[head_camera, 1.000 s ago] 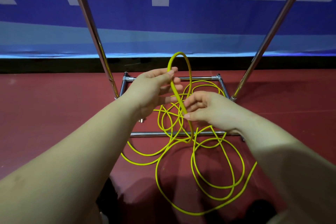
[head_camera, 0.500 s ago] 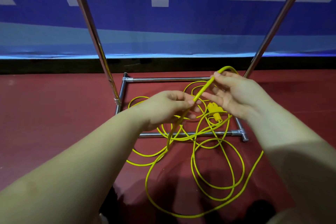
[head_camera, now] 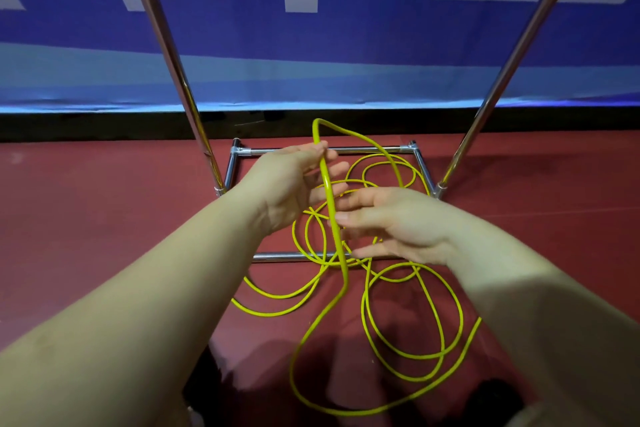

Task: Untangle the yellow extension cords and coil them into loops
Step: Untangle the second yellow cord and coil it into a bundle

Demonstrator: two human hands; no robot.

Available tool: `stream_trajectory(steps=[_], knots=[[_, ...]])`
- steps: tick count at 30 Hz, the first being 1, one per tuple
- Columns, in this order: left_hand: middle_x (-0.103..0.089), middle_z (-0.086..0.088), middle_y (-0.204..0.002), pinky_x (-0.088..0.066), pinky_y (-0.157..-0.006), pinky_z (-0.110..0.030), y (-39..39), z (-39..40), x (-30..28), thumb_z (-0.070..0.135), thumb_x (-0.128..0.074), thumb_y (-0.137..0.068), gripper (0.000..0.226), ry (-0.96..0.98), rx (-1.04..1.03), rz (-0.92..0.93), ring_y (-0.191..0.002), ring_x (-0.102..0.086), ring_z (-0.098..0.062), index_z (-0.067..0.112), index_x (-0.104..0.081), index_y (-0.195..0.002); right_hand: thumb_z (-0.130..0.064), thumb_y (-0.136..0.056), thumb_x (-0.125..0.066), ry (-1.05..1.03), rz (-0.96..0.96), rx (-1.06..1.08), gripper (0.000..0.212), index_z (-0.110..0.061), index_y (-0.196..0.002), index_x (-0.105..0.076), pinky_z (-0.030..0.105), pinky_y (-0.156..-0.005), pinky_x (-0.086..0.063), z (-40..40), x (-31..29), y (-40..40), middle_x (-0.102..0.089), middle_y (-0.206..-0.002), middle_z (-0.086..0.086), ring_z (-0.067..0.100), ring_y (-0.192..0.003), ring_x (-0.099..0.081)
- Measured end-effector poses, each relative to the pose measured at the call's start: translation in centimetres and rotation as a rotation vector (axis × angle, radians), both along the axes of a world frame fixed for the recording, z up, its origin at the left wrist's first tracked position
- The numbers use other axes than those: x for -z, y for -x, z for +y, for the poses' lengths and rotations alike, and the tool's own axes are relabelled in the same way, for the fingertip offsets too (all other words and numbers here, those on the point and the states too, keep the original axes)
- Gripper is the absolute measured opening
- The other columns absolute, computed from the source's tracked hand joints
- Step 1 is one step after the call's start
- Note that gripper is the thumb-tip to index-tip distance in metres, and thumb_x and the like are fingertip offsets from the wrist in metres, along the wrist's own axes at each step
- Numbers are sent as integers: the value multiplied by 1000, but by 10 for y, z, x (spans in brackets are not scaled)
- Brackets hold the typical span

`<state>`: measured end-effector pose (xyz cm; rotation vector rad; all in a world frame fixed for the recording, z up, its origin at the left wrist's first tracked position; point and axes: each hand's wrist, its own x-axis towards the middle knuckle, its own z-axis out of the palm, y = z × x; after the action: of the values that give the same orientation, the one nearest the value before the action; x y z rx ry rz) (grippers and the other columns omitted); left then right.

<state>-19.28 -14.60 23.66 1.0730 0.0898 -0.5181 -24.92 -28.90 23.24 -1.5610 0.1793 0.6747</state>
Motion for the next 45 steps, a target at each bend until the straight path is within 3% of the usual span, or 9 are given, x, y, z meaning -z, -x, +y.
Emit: stream_trajectory(steps=[8,14,17,20,24,27,34,38,45], knots=[[-62,-5,-87,-57,-52,-24,-3,3,1,11,-45,-97,14,46,-48,54,-64,-70,-12,8,-56,-88,-2,-86,-59,-72,-22,35,20,-21,-94,-56,42,-87,-49,8,-1,3,-63,-85,-5,7,-86,-59],[-62,-2,-83,-57,-61,-26,-3,2,4,18,-48,-96,16,-73,8,8,-74,-63,-14,12,-59,-86,-3,-86,-59,-86,-83,88,35,-19,-117,-57,46,-85,-53,7,-6,1,-62,-91,-3,9,-90,-60],[-66,1,-82,-54,-75,-32,0,1,9,21,-49,-95,13,-215,153,-1,-79,-64,-16,13,-60,-97,-1,-87,-56,-141,-120,294,35,-16,-119,-57,50,-89,-50,0,-9,-5,-65,-86,-1,12,-82,-63],[-68,2,-85,-48,-80,-32,11,-3,15,19,-50,-95,12,-337,395,-15,-88,-63,-19,16,-62,-97,0,-87,-57,-241,-98,629,35,-17,-118,-55,42,-74,-54,-13,-10,-15,-62,-69,-4,9,-64,-58],[-61,-6,-95,-45,-96,-40,28,-14,29,8,-52,-94,12,-484,599,-139,-94,-58,-23,17,-60,-92,0,-89,-53,-343,-79,821,20,-19,-92,-55,37,-62,-53,-28,-14,-22,-62,-54,-7,9,-64,-56],[-59,0,-79,-48,-80,-30,27,-18,32,4,-55,-91,15,-507,524,-243,-78,-58,-13,18,-57,-86,0,-90,-51,-441,-99,837,17,-17,-91,-55,34,-56,-58,-30,-17,-24,-62,-67,-3,11,-67,-60],[-56,-2,-77,-56,-73,-39,19,-20,19,8,-42,-98,17,-350,336,-182,-65,-55,-8,13,-54,-87,-6,-89,-54,-259,-134,658,26,-13,-114,-56,37,-73,-54,-25,-9,-17,-64,-94,5,20,-90,-64],[-59,-1,-71,-58,-59,-28,8,-12,10,8,-38,-99,23,-196,217,-88,-64,-58,-9,11,-54,-83,-16,-86,-61,-49,-115,373,27,-18,-113,-59,40,-91,-48,-15,-3,-9,-65,-105,2,21,-104,-61],[-55,1,-48,-59,-60,-30,-15,8,-3,10,-38,-100,27,113,-84,129,-70,-57,-13,6,-51,-76,-12,-87,-59,218,-144,-34,13,-23,-92,-63,27,-79,-47,-3,-1,3,-69,-91,3,11,-82,-62]])
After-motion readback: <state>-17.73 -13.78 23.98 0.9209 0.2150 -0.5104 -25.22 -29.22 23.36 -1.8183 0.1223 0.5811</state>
